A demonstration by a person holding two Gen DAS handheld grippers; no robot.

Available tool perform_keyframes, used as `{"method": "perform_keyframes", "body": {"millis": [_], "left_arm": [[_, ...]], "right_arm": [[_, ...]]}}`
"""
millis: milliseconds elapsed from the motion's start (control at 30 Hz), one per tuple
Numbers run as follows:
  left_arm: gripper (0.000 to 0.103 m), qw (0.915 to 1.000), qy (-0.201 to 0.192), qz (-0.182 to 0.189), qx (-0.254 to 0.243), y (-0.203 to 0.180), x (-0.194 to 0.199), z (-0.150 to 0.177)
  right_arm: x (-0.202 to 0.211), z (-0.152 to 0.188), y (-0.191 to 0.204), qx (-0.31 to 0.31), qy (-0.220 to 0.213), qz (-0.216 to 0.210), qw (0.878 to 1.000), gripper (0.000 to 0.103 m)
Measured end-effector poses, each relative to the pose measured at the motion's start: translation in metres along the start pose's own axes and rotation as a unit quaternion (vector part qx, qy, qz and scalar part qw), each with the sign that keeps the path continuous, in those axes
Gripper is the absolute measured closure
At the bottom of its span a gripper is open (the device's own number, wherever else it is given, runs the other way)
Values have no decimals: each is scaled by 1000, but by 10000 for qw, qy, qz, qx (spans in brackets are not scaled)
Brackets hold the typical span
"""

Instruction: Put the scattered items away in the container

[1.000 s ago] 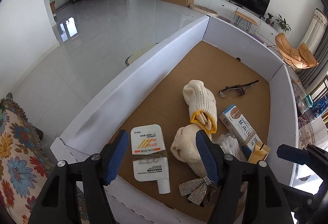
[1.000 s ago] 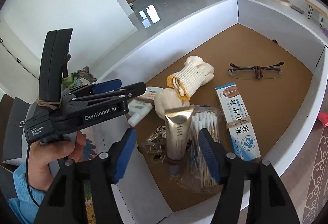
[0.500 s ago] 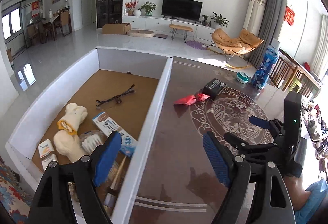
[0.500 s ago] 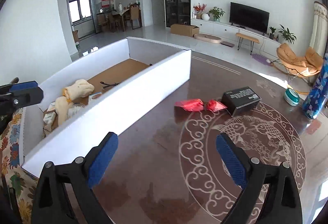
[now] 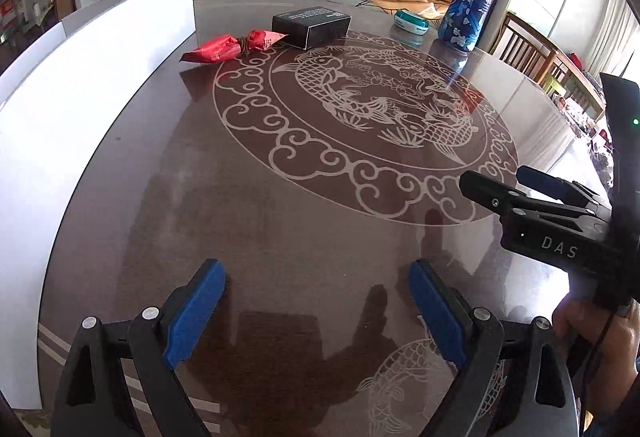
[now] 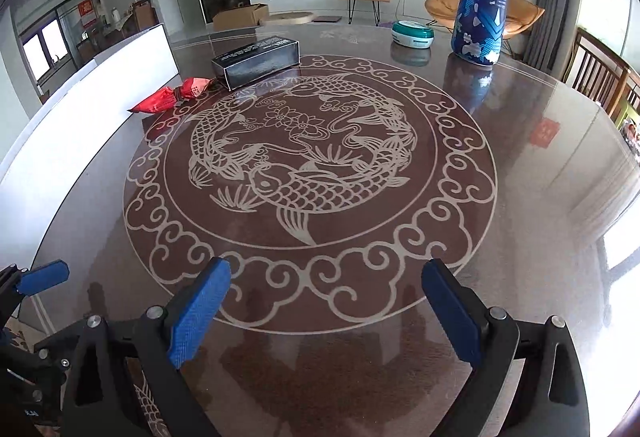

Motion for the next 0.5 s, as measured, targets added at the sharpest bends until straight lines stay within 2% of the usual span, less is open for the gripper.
{"method": "perform_keyframes", "body": {"millis": [200, 267, 300, 500], "left_arm": [[9, 9990, -65, -388, -216, 0, -8, -5], [6, 9983, -44, -507, -287, -1, -11, -7], [0, 9981, -15, -527, -317, -1, -14, -8], [0, 9978, -125, -612, -217, -1, -15, -8]], "right_arm": [[-10, 9, 13, 53, 61, -78, 9999, 6], [-9, 10, 13, 65, 26, -72, 9999, 6], [-9, 11, 13, 61, 31, -81, 9999, 6], [-8, 12, 13, 34, -14, -106, 9999, 6]]}}
Point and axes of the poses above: each gripper's, at about its wrist camera, not at the fingertips, and x roughly against the way its jaws point, y to its left, z to its underside, the point moved 4 cm from there along -x, roughly the way its jaws point
